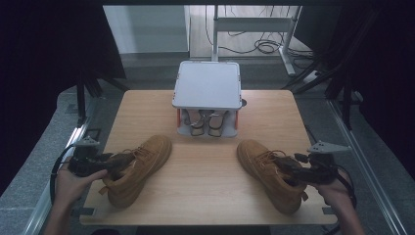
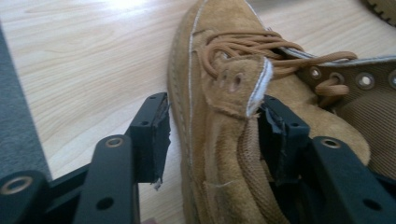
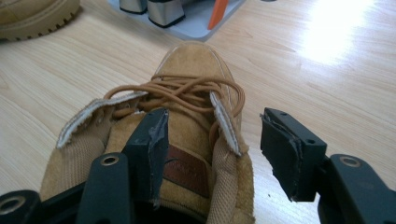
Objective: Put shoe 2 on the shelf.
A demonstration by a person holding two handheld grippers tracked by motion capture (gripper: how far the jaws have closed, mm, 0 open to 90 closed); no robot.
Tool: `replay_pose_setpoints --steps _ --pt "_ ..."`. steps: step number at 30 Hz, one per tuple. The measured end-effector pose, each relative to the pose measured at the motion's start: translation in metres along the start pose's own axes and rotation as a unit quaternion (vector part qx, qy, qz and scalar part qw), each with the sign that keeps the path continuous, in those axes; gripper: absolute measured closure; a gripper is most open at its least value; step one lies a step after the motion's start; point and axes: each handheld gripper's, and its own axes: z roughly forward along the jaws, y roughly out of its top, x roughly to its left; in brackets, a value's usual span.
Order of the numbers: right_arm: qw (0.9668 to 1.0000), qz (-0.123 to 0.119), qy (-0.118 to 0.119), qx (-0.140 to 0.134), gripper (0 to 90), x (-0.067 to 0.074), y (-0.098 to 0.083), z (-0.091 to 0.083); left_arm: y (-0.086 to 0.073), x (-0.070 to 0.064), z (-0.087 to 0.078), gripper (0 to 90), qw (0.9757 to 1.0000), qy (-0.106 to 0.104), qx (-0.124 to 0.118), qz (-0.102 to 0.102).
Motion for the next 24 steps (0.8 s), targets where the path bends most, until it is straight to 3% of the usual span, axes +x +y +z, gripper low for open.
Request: replay_pose_setpoints --steps 12,17,21,24 --pt "0.9990 -0.015 -0.019 0.038 47.9 0.0003 0.0012 0.0061 0.0040 -0.0007 0.0025 50.4 0.9991 -0.023 0.035 0.002" --pt "0.9986 -0.007 -0.019 0.049 53.0 -0.0005 0.0015 0.0060 0.0048 -0.0031 0.0024 49.7 0.9988 -0.026 0.041 0.005" --pt "0.9977 0.001 -0.014 0.066 58.1 -0.0007 0.0034 0.0081 0.0050 -0.0033 0.0031 57.3 0.9984 -0.032 0.046 0.007" --pt "0.9970 0.007 -0.016 0.075 63.7 -0.0007 0.0039 0.0088 0.0045 -0.0022 0.0030 61.9 0.9984 -0.033 0.045 -0.004"
